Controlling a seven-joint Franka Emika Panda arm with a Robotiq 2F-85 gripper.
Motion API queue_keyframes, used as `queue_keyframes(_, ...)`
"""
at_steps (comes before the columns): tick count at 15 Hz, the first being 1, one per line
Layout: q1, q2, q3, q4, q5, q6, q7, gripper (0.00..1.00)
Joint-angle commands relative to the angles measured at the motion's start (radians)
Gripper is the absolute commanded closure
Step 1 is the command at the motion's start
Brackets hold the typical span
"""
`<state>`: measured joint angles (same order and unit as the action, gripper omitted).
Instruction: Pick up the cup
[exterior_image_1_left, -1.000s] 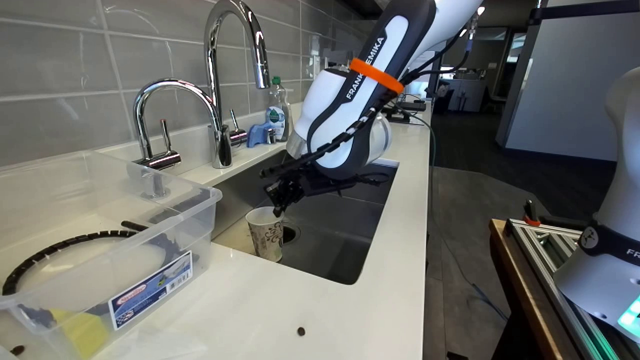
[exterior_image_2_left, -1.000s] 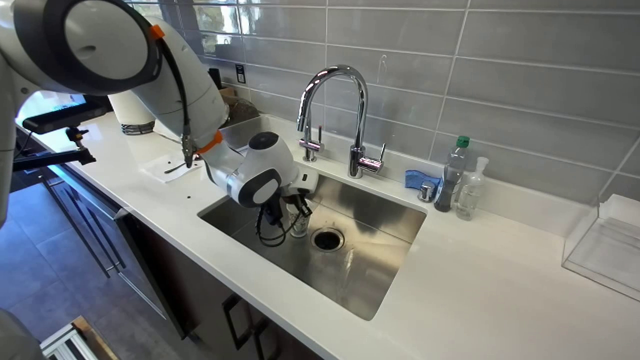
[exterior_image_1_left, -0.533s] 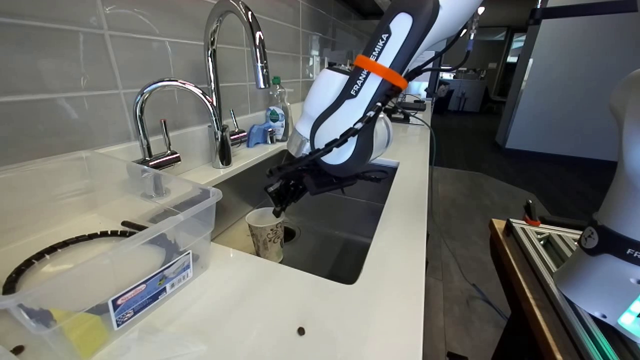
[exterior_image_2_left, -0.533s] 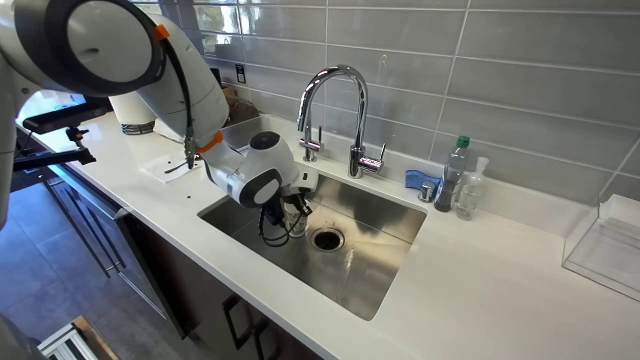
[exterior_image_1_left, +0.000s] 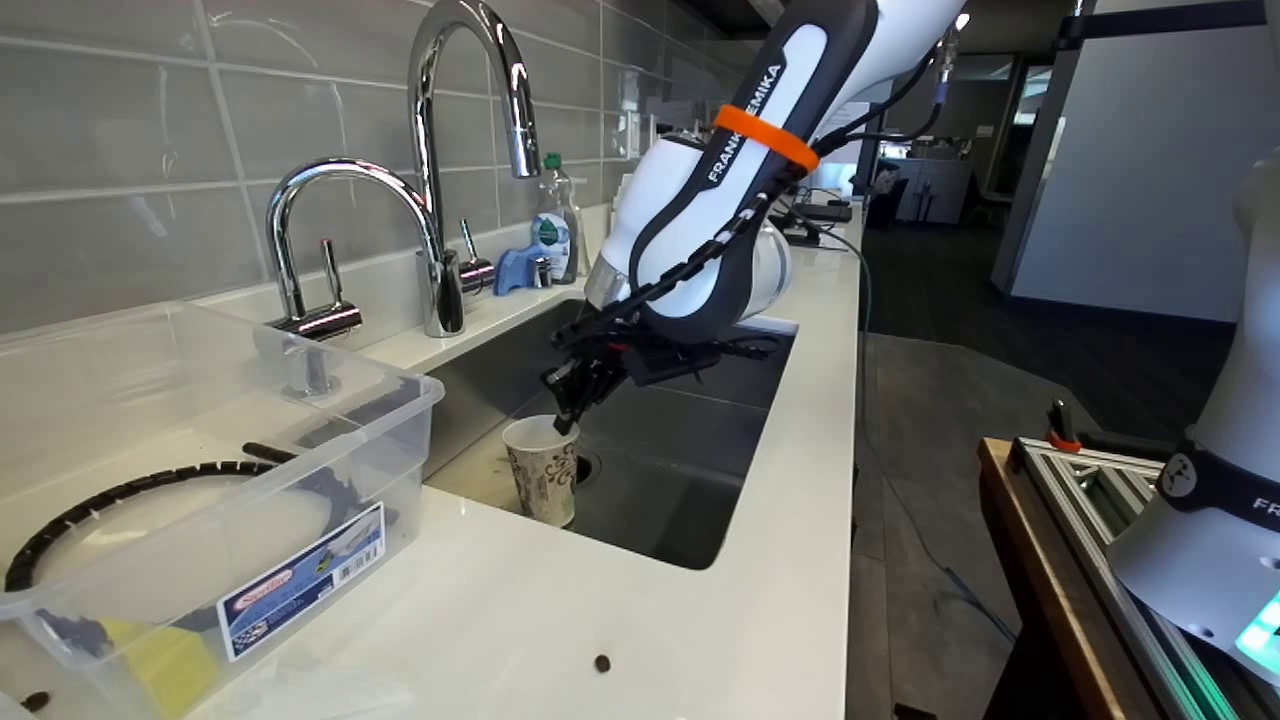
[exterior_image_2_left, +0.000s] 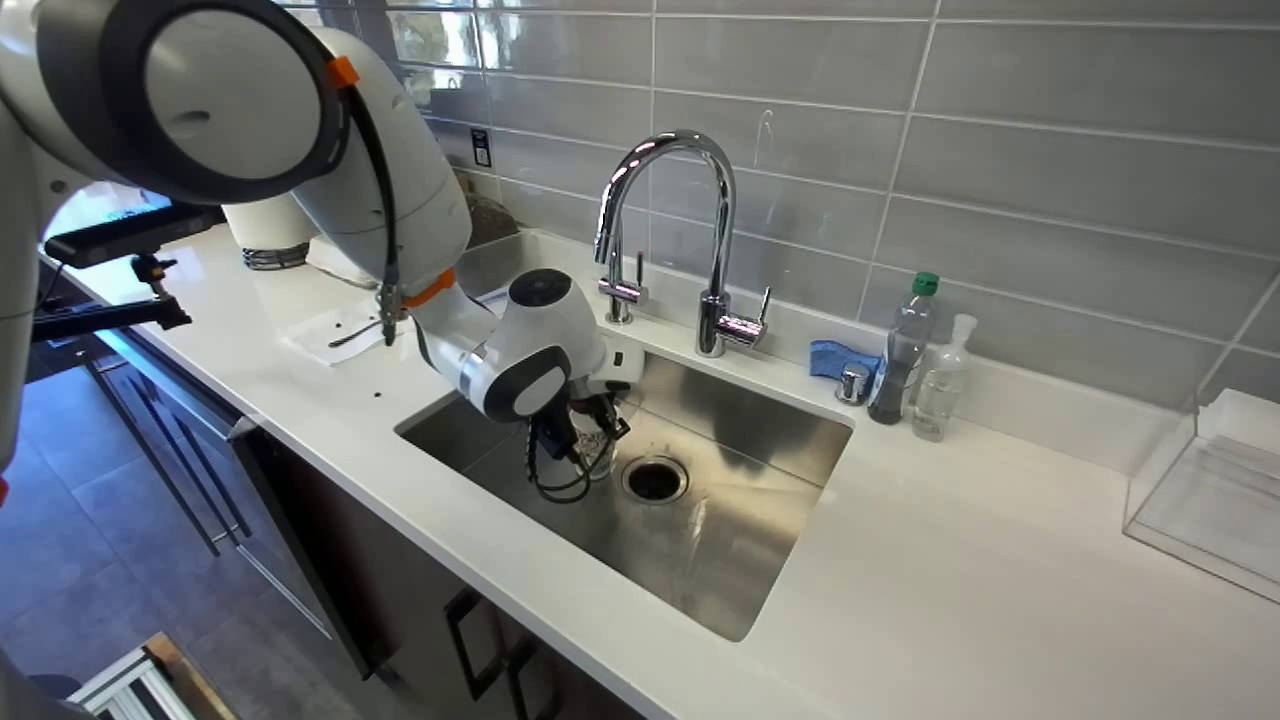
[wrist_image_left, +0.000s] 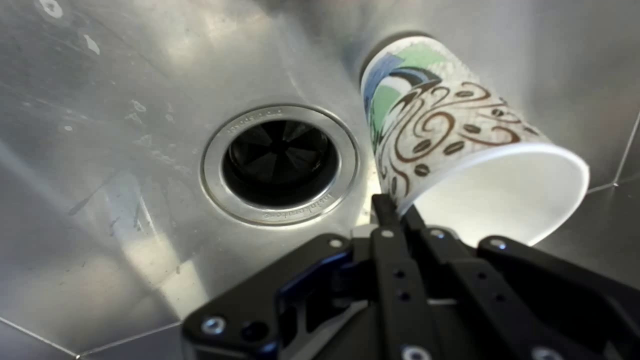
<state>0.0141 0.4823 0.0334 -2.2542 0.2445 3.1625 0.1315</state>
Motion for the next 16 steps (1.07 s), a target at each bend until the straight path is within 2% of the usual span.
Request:
queue_keyframes(1, -0.077, -0.015, 0.068, -0.032, -0.028, 0.016, -0.034, 0.99)
queue_keyframes(2, -0.087, -0.015, 0.079, -0.033, -0.03, 0.016, -0.044, 0.71)
queue_keyframes(3, -0.109, -0.017, 0.101, -0.035, -0.029, 0.018, -0.055, 0.7)
queue_keyframes(5, -0.122, -0.025, 0.115, -0.04, -0.031, 0.018, -0.067, 0.57)
queue_keyframes(12, -0.176, -0.063, 0.167, -0.051, -0.011, 0.023, -0.117, 0.04)
queue_keyframes(13, -0.191, -0.067, 0.183, -0.053, -0.008, 0.03, -0.125, 0.01)
queue_keyframes(16, -0.208, -0.087, 0.197, -0.065, -0.008, 0.026, -0.14, 0.0)
